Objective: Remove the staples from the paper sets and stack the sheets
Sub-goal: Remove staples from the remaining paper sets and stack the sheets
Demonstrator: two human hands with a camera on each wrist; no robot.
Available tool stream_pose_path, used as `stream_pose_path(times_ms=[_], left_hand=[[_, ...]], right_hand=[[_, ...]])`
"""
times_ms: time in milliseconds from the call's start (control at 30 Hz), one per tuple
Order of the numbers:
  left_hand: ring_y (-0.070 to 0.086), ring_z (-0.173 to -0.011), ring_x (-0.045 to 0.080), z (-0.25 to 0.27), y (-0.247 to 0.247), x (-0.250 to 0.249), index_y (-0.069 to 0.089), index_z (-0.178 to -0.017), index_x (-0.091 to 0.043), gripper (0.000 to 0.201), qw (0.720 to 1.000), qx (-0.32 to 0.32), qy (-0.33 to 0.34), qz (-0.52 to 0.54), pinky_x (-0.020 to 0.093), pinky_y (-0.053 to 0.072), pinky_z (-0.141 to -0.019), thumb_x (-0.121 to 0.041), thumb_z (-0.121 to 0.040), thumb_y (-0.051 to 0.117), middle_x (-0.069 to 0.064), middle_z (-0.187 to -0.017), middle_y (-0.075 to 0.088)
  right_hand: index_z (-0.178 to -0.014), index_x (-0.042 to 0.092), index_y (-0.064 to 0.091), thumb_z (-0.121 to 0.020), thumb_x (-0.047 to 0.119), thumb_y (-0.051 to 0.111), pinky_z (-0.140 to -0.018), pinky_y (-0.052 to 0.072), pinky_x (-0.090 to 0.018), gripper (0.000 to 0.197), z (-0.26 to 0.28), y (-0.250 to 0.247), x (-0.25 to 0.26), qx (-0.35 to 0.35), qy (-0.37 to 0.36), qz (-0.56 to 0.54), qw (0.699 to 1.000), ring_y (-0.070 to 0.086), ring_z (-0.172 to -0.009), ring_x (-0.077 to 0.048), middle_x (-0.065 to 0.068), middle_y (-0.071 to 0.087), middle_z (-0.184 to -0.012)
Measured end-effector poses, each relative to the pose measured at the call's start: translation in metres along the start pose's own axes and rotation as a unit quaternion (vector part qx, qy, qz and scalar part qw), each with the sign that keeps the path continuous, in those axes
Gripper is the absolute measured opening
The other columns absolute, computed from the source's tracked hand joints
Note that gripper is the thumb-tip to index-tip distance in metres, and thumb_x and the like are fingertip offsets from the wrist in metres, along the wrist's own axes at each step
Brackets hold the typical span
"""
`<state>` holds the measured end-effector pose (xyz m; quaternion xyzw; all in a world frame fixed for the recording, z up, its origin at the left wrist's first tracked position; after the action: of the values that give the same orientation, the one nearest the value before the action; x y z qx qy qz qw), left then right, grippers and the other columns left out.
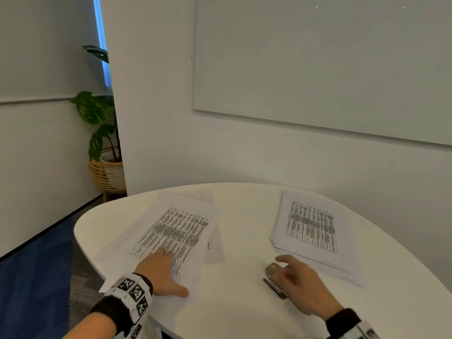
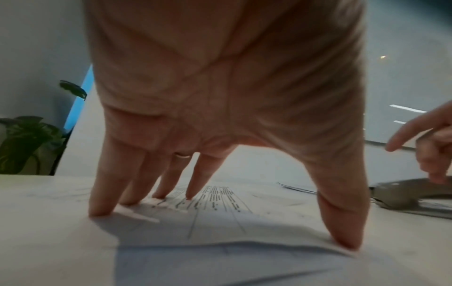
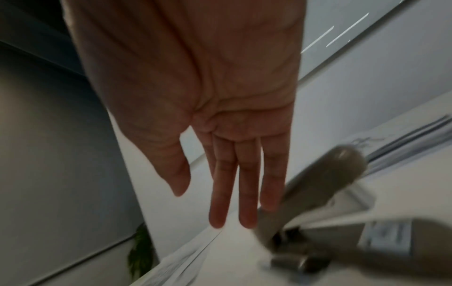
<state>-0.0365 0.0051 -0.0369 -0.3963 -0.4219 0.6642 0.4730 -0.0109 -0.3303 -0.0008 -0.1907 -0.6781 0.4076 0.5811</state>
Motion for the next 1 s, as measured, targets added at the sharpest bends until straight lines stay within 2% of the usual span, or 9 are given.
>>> stream_pose_path(times_ms=[133, 233, 400, 500, 600, 700, 833, 900, 1000], left_hand=[[0.018, -0.144, 0.03, 0.029, 0.011, -0.018, 0.005, -0.152, -0.02, 0.145, 0.996, 0.032, 0.079, -0.041, 0.039, 0.024, -0.116, -0.098, -0.038, 0.046, 0.008, -0.16, -0.001], [0.028, -0.139, 0.029, 0.054, 0.017, -0.04, 0.015, -0.151, -0.023, 0.12, 0.984, 0.044, 0.161, -0.064, 0.039, 0.029, -0.113, -0.085, -0.057, 0.056, 0.002, -0.16, 0.006], [0.047, -0.128, 0.018, 0.077, 0.017, -0.064, 0.047, -0.138, -0.028, 0.073, 0.968, 0.0, 0.251, -0.004, 0.036, 0.031, -0.11, -0.058, -0.074, 0.067, -0.009, -0.144, 0.046], [0.047, -0.126, 0.013, 0.071, 0.011, -0.051, 0.048, -0.136, -0.031, 0.067, 0.982, -0.018, 0.185, 0.023, 0.035, 0.035, -0.107, -0.058, -0.077, 0.066, -0.012, -0.138, 0.051], [0.045, -0.126, 0.016, 0.057, 0.01, -0.026, 0.043, -0.138, -0.021, 0.069, 0.996, -0.039, 0.064, 0.046, 0.033, 0.038, -0.105, -0.054, -0.081, 0.063, -0.002, -0.142, 0.043], [0.036, -0.13, 0.028, 0.048, 0.014, -0.008, 0.032, -0.139, -0.009, 0.086, 0.996, -0.035, -0.05, 0.057, 0.035, 0.038, -0.105, -0.06, -0.077, 0.064, 0.015, -0.144, 0.031], [0.031, -0.132, 0.033, 0.044, 0.015, -0.006, 0.021, -0.139, -0.001, 0.105, 0.989, -0.039, -0.096, 0.102, 0.035, 0.033, -0.108, -0.059, -0.069, 0.073, 0.021, -0.142, 0.028], [0.042, -0.123, 0.028, 0.042, 0.014, -0.007, 0.027, -0.134, -0.003, 0.102, 0.983, -0.029, -0.099, 0.153, 0.031, 0.04, -0.103, -0.052, -0.064, 0.081, 0.021, -0.139, 0.027], [0.05, -0.109, 0.02, 0.04, 0.012, -0.006, 0.037, -0.125, -0.008, 0.09, 0.981, -0.012, -0.092, 0.17, 0.026, 0.045, -0.093, -0.049, -0.061, 0.084, 0.016, -0.133, 0.031]], right_hand=[[-0.131, 0.036, 0.039, -0.078, 0.068, 0.052, -0.087, 0.038, -0.008, 0.063, 0.013, 0.036, 0.026, 0.131, -0.013, 0.048, 0.99, 0.054, -0.102, 0.012, 0.023, 0.062, -0.109], [-0.143, 0.031, 0.03, -0.048, 0.084, 0.028, -0.103, 0.031, -0.015, 0.108, 0.011, 0.051, 0.039, 0.202, -0.008, 0.063, 0.977, 0.043, -0.126, -0.004, 0.012, 0.047, -0.138], [-0.146, 0.03, 0.029, -0.073, 0.065, 0.061, -0.114, 0.021, -0.03, 0.087, 0.005, 0.067, 0.057, 0.243, -0.063, 0.148, 0.957, 0.025, -0.141, -0.014, 0.003, 0.02, -0.156], [-0.144, 0.029, 0.033, -0.065, 0.059, 0.073, -0.115, 0.022, -0.037, 0.093, 0.008, 0.072, 0.06, 0.252, -0.073, 0.202, 0.944, 0.021, -0.141, -0.019, 0.005, 0.015, -0.156], [-0.145, 0.03, 0.029, -0.03, 0.078, 0.066, -0.116, 0.021, -0.038, 0.13, 0.011, 0.074, 0.058, 0.257, -0.077, 0.223, 0.937, 0.018, -0.142, -0.02, 0.007, 0.013, -0.156], [-0.147, 0.03, 0.024, -0.037, 0.072, 0.072, -0.117, 0.018, -0.038, 0.127, 0.012, 0.076, 0.058, 0.264, -0.077, 0.234, 0.933, 0.016, -0.143, -0.022, 0.005, 0.01, -0.157], [-0.147, 0.029, 0.021, -0.018, 0.08, 0.055, -0.118, 0.017, -0.038, 0.144, 0.014, 0.077, 0.063, 0.275, -0.074, 0.242, 0.928, 0.017, -0.144, -0.023, 0.002, 0.009, -0.158], [-0.148, 0.029, 0.018, -0.031, 0.073, 0.073, -0.118, 0.018, -0.041, 0.137, 0.014, 0.08, 0.063, 0.275, -0.063, 0.245, 0.927, 0.014, -0.144, -0.026, 0.001, 0.006, -0.158], [-0.148, 0.032, 0.013, -0.061, 0.058, 0.077, -0.116, 0.019, -0.048, 0.111, 0.02, 0.087, 0.066, 0.258, -0.063, 0.266, 0.927, 0.005, -0.145, -0.033, -0.003, 0.001, -0.158]])
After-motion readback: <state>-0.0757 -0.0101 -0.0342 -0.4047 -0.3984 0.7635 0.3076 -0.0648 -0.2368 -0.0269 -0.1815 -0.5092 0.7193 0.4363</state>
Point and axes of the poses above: each hand's wrist, its own z-axis away from the middle knuckle, its own y-axis out of the palm, x = y × z, the point moved 1 cm from there along -z, towards the middle knuckle
